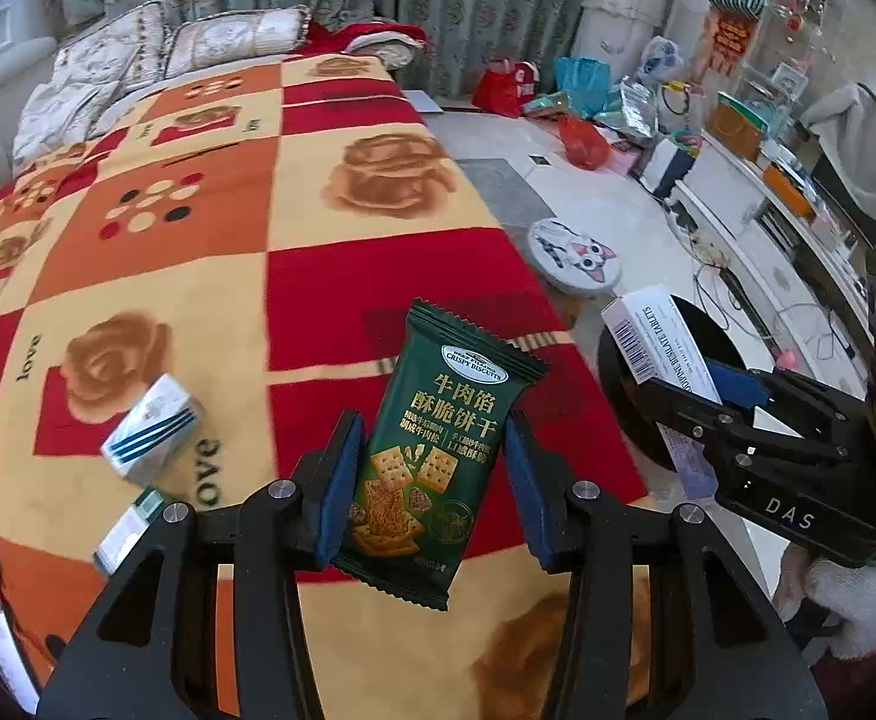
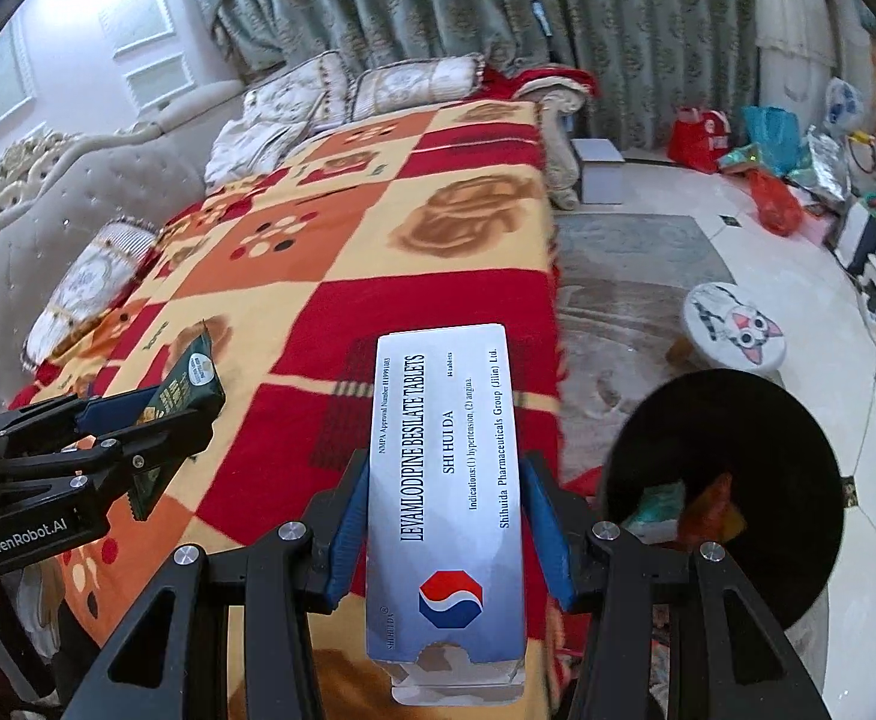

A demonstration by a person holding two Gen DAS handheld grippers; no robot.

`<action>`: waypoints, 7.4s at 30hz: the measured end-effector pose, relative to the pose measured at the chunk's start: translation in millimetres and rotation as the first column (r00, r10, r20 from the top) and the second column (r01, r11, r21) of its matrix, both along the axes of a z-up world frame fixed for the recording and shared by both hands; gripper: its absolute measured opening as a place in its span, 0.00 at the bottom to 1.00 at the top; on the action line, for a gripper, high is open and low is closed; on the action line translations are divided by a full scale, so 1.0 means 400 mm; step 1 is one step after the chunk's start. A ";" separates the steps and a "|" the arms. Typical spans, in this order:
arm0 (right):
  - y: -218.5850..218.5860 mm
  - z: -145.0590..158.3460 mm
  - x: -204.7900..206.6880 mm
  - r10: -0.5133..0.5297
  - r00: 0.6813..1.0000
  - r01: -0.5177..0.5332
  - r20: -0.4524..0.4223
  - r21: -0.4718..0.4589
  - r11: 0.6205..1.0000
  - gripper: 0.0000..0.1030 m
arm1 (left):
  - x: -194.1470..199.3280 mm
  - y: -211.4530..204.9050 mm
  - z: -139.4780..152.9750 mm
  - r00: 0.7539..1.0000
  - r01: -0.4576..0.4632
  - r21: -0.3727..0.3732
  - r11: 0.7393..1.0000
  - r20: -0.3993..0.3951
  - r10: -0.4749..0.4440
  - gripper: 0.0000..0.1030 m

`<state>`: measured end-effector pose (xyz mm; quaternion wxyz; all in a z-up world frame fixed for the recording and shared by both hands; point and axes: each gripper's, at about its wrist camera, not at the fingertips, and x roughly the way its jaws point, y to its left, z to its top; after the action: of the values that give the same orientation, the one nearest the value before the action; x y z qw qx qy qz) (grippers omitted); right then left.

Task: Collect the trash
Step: 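Carry the snack packet and tablet box over the black bin, then open the left gripper over the bin while the right releases the tablet box, then move both grippers back over the last boxes on the bed, then grasp the green-and-white medicine bottle box with the left gripper, then grasp the white-and-blue Tobrex box with the right gripper, then carry the green box and Tobrex box over the black bin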

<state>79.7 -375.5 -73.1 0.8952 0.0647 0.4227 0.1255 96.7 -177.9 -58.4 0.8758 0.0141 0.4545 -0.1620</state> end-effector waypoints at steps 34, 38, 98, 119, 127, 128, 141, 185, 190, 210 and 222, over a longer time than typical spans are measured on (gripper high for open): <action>-0.412 -0.116 0.014 -0.327 0.939 0.333 -0.108 0.038 0.942 0.46 | 0.122 -0.447 -0.066 0.964 0.219 -0.131 0.967 -0.126 -0.236 0.44; -0.436 -0.123 0.018 -0.358 0.928 0.365 -0.107 0.057 0.929 0.47 | 0.134 -0.472 -0.072 0.957 0.231 -0.172 0.958 -0.138 -0.255 0.44; 0.201 -0.086 0.064 0.083 0.991 -0.084 -0.101 -0.003 0.996 0.73 | -0.001 0.253 -0.052 0.985 -0.169 0.070 0.983 -0.028 0.171 0.56; 0.333 -0.099 0.085 0.182 0.975 -0.187 -0.131 -0.031 0.982 0.74 | 0.031 0.413 -0.225 0.974 -0.145 0.132 0.981 -0.155 0.165 0.37; 0.454 -0.118 0.131 0.317 0.940 -0.319 -0.124 0.008 0.948 0.77 | -0.014 0.498 -0.160 0.967 -0.204 0.117 0.972 -0.128 0.219 0.21; 0.474 -0.119 0.140 0.335 0.934 -0.336 -0.123 0.013 0.942 0.78 | -0.014 0.512 -0.157 0.965 -0.213 0.112 0.971 -0.131 0.227 0.21; 0.708 -0.160 0.253 0.425 0.893 -0.426 -0.146 0.026 0.904 0.88 | -0.004 0.595 -0.214 0.921 -0.335 0.104 0.936 -0.175 0.349 0.21; 0.166 -0.043 0.041 0.134 0.991 -0.134 -0.018 0.028 0.991 0.72 | 0.026 0.171 -0.056 0.991 -0.127 0.001 0.992 -0.046 0.127 0.18; 0.105 -0.037 0.029 0.089 0.996 -0.089 -0.014 0.035 0.995 0.72 | 0.027 0.094 -0.042 0.997 -0.074 0.005 0.997 -0.036 0.074 0.19; -0.193 -0.048 -0.009 -0.143 0.989 0.144 -0.026 0.017 0.990 0.72 | 0.051 -0.207 -0.026 0.990 0.129 -0.029 0.991 -0.051 -0.130 0.19; -0.377 -0.113 -0.001 -0.282 0.955 0.284 -0.091 0.008 0.959 0.72 | 0.101 -0.417 -0.069 0.960 0.237 -0.100 0.966 -0.131 -0.249 0.19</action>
<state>79.5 -526.5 -118.5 0.8835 0.1394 0.4471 -0.0026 137.3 -344.9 -86.1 0.8143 0.0219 0.5036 -0.2877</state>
